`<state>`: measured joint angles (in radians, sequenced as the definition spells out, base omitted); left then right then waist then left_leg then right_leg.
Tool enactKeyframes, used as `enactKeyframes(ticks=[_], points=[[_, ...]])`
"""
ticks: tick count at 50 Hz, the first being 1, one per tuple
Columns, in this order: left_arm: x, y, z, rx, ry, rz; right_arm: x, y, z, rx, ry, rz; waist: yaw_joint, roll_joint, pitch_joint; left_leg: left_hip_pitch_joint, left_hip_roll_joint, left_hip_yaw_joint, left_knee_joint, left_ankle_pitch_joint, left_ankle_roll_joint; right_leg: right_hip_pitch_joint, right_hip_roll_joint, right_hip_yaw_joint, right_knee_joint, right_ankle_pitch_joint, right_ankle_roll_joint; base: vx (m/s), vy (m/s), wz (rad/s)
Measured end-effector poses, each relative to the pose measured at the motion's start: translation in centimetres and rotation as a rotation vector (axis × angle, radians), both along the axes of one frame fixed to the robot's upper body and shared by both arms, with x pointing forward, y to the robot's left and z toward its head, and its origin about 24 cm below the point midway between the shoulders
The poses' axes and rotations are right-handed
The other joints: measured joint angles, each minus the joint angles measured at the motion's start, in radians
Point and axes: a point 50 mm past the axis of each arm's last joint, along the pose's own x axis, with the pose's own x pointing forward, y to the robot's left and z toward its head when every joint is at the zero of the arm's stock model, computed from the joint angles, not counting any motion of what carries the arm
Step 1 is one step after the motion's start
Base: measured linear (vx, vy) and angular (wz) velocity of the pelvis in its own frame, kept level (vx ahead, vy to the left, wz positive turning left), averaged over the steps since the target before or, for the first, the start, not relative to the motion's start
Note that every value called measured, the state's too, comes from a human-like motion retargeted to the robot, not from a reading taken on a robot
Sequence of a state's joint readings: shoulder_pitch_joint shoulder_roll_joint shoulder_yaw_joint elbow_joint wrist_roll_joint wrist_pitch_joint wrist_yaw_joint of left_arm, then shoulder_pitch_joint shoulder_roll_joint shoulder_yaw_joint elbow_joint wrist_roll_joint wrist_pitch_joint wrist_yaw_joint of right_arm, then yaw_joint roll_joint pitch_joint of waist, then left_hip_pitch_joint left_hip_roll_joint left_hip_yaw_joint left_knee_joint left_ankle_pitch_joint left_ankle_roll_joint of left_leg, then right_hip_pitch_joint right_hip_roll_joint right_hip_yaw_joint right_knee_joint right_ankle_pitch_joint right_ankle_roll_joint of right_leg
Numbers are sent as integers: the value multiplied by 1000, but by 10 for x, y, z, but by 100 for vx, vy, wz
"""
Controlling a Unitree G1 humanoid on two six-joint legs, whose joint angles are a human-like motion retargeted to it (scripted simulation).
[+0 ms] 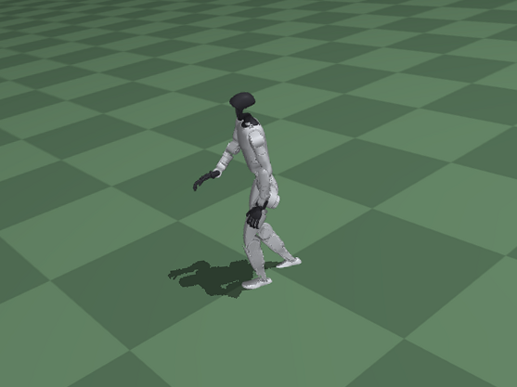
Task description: Walk
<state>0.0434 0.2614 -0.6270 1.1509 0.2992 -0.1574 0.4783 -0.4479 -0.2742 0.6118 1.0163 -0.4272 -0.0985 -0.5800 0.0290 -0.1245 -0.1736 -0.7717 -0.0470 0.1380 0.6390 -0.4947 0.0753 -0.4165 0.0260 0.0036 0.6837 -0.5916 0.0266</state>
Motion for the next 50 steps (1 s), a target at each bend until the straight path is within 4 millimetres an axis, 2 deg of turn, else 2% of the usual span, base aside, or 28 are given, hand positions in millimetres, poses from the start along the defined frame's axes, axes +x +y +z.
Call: enactKeyframes(ticks=[5, 8, 10, 12, 15, 17, 20, 24, 27, 30, 33, 35, 38, 41, 45, 47, 50], points=[[-16, -2, -5, -2, 58, 5, -5, -1, -4, 24, 19, -15, -34, -32, -44, 21, -75, 17, -45, 42, 14, -11, -71, 19, 182, -44, 34, 4, 5, -15], [-7, -2, -3, 1, 39, -4, -21, -4, -20, 31, 95, -24, -68, -70, -53, 77, -134, 49, -30, 23, 49, -40, -151, 18, 383, 51, 97, 6, 6, 2], [4, -1, 0, 5, 2, -4, -33, -3, -30, 36, 153, -20, -90, -90, -51, 125, -168, 70, -32, -8, 73, -89, -217, 7, 551, 153, 126, 4, 7, -13], [27, 3, 7, 20, -67, -3, -40, 0, -37, 38, 196, -8, -107, -108, -36, 211, -201, 82, -108, -15, 90, -155, -275, 7, 678, 210, 122, 4, 7, -35], [60, 9, 21, 49, -176, 1, -57, 3, -50, 35, 262, 11, -130, -99, -26, 313, -212, 80, -172, -47, 95, -252, -323, -21, 762, 185, 76, 4, 7, -52], [79, 12, 30, 59, -242, 12, -73, 4, -61, 33, 312, 16, -150, -96, -25, 360, -220, 77, -180, -75, 90, -310, -351, -44, 741, 131, 49, 3, 4, -52], [117, 19, 52, 69, -365, 52, -87, 5, -70, 32, 366, 20, -163, -62, -12, 466, -202, 62, -270, -84, 77, -367, -324, -94, 574, 99, 35, 3, 2, -58], [152, 18, 78, 47, -500, 69, -110, 1, -81, 31, 448, 6, -166, -15, -23, 538, -165, 51, -305, -106, 59, -396, -224, -126, 203, 140, 76, 2, -1, -45], [165, 11, 89, 27, -562, 50, -125, -2, -88, 25, 497, 3, -166, -8, -40, 550, -152, 51, -255, -147, 50, -415, -168, -107, 26, 162, 111, -1, -3, -27], [169, 5, 92, 9, -582, 19, -132, -2, -92, 23, 526, 14, -158, 8, -62, 545, -121, 43, -147, -203, 41, -401, -120, -102, -22, 191, 110, 2, -4, -34], [159, -2, 83, -15, -540, -9, -137, -2, -94, 20, 542, 21, -142, 37, -69, 516, -54, 37, 81, -232, 15, -362, -65, -110, 32, 197, 79, 2, -6, -44], [144, -5, 71, -25, -482, -22, -135, -1, -93, 13, 535, 26, -126, 62, -66, 470, 13, 36, 296, -201, -7, -332, -22, -123, 76, 177, 47, 0, -7, -55], [116, -8, 50, -24, -363, -40, -121, 0, -87, 2, 484, 31, -91, 93, -60, 352, 132, 36, 628, -104, -12, -289, 39, -142, 108, 126, -7, -2, -6, -64], [91, -9, 33, -12, -245, -51, -95, -3, -75, -16, 397, 16, -50, 103, -59, 202, 216, 23, 822, -81, 29, -240, 83, -138, 76, 95, -37, -2, -4, -62], [54, -2, 15, 6, -107, -30, -57, -7, -53, -26, 271, -34, -7, 77, -56, 23, 237, 24, 811, -116, 80, -166, 96, -97, 24, 54, -45, -1, -1, -49], [34, 3, 8, 8, -44, -2, -41, -10, -41, -17, 214, -63, 7, 60, -54, -37, 214, 32, 693, -118, 80, -127, 88, -75, 6, 36, -41, 0, 2, -39], [5, 10, 1, 1, 39, 51, -23, -12, -26, 9, 139, -96, 15, 36, -62, -89, 152, 41, 425, -77, 50, -72, 64, -47, -19, 15, -33, 1, 2, -20]])
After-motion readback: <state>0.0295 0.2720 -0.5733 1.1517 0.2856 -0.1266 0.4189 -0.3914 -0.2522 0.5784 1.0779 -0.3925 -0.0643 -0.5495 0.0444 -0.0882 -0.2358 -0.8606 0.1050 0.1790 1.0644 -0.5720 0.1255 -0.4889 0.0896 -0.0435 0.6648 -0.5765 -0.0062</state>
